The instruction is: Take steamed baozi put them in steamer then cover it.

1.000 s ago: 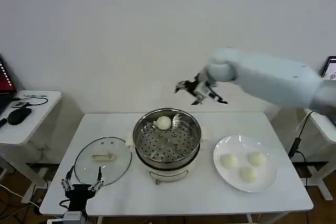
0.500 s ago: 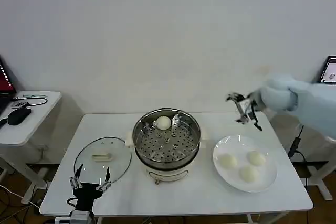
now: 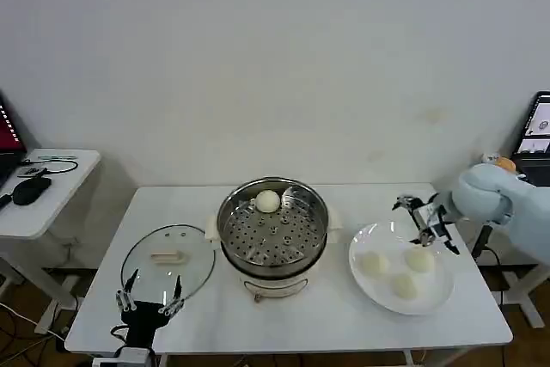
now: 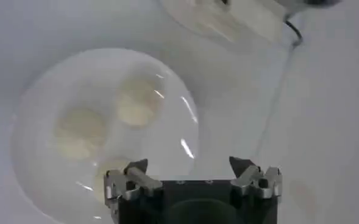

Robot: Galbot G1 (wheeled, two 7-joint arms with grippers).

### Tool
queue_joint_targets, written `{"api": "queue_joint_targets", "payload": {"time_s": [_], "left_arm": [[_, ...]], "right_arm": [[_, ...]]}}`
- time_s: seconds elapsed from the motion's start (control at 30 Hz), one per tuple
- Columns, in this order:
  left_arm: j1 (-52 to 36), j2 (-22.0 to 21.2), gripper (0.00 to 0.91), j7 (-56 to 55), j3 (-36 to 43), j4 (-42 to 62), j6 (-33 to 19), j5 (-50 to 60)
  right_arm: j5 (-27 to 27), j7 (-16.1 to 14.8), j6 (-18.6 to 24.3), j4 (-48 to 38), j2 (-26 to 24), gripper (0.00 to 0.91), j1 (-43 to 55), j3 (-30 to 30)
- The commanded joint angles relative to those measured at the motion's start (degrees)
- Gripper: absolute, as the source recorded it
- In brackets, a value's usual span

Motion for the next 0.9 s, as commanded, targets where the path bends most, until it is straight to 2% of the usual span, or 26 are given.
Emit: {"api": "queue_joint_targets", "payload": {"time_s": [0.03, 0.17, 0.3, 0.37, 0.63, 0.9], "left_arm": [[0.6, -0.3, 0.907, 0.0, -0.2, -0.1, 0.0, 0.6], [0.5, -0.5, 0.907, 0.0, -0.2, 0.0, 0.1, 1.3], [0.3, -0.8, 0.907, -0.1, -0.1, 0.3, 0.1, 1.5], [0.2, -0.9, 0.907, -0.1, 0.1, 0.4, 0.1, 1.6], [-0.5, -0.8, 0.907, 0.0, 0.1, 1.1, 0.1, 1.6], [-1.0, -0.7, 0.907, 0.0, 0.1, 1.4, 0.2, 1.6]], "right_arm": [[-6.4, -7.1, 5.9, -9.0, 5.5, 0.907, -12.6, 12.2], [-6.5, -5.7, 4.2, -9.7, 7.5, 0.907, -13.4, 12.3], [-7.7, -3.6, 0.0, -9.6, 9.0, 0.907, -13.3, 11.9], [-7.2, -4.5, -1.9, -9.3, 9.1, 0.907, -13.0, 11.6], [-4.5, -7.1, -3.4, -9.1, 9.3, 0.907, -12.5, 10.0], [-0.6, -5.8, -8.8, -11.6, 12.9, 0.907, -13.4, 10.2]]}}
